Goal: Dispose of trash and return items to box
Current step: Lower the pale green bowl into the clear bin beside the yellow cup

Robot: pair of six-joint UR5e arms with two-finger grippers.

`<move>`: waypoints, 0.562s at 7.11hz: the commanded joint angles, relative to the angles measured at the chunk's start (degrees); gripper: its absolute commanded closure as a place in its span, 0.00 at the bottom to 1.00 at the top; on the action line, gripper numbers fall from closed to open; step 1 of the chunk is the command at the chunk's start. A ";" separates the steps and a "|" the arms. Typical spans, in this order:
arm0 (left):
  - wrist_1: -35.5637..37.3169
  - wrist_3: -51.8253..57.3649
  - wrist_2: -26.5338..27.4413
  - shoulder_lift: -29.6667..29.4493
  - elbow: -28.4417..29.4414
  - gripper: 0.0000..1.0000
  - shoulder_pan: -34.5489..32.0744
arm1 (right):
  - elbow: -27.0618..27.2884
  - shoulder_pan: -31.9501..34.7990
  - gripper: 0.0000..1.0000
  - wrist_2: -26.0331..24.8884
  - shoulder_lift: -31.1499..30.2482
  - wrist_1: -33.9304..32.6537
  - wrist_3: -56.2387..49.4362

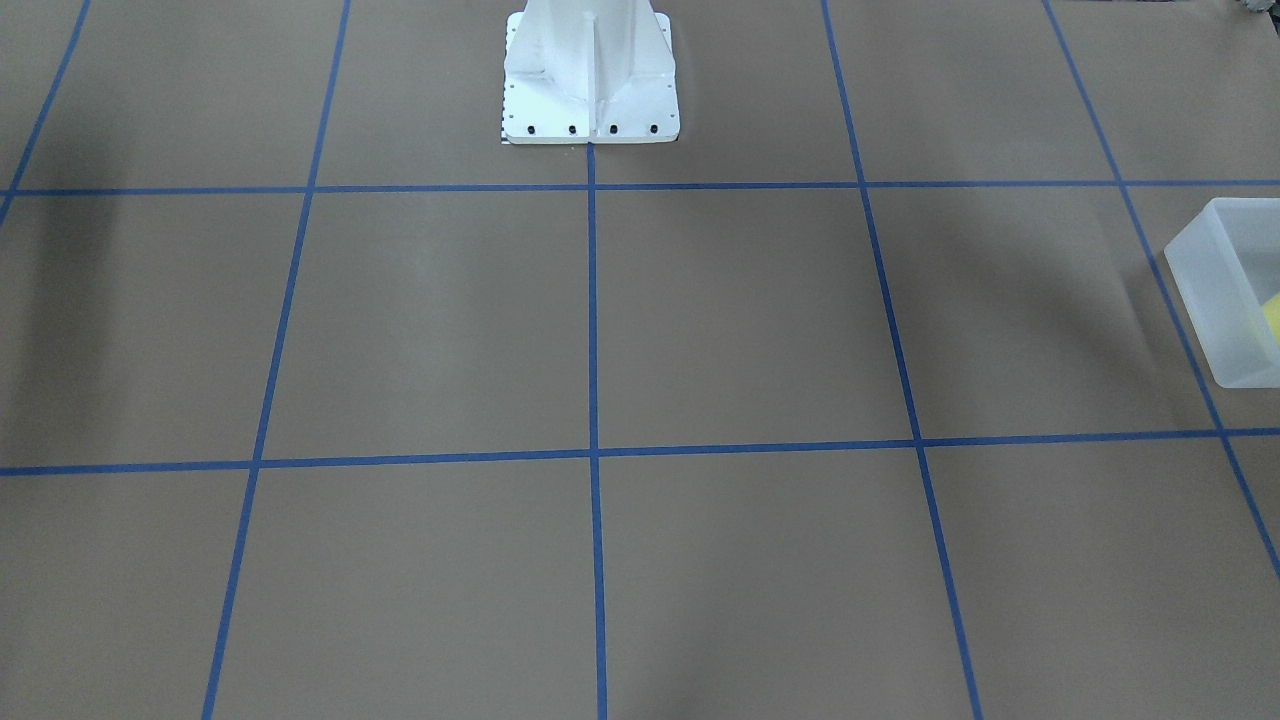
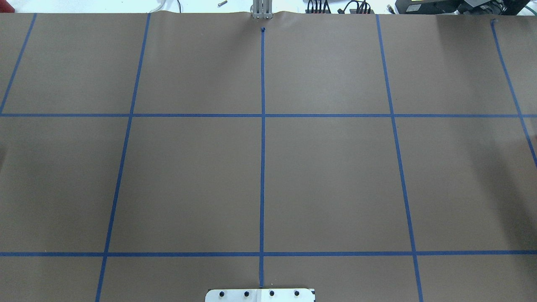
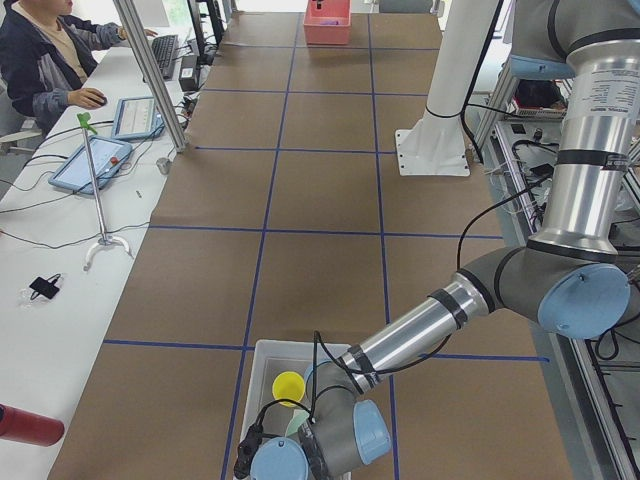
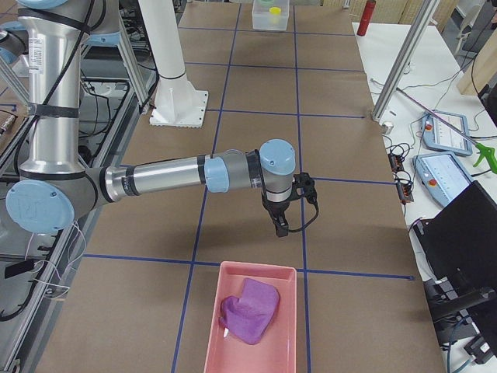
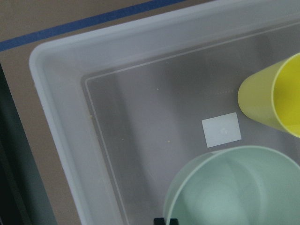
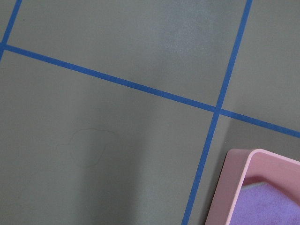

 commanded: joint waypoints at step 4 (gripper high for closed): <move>-1.66 -4.08 0.02 0.31 1.38 1.00 0.20 | 1.82 0.01 0.00 -0.01 -1.42 -0.09 0.08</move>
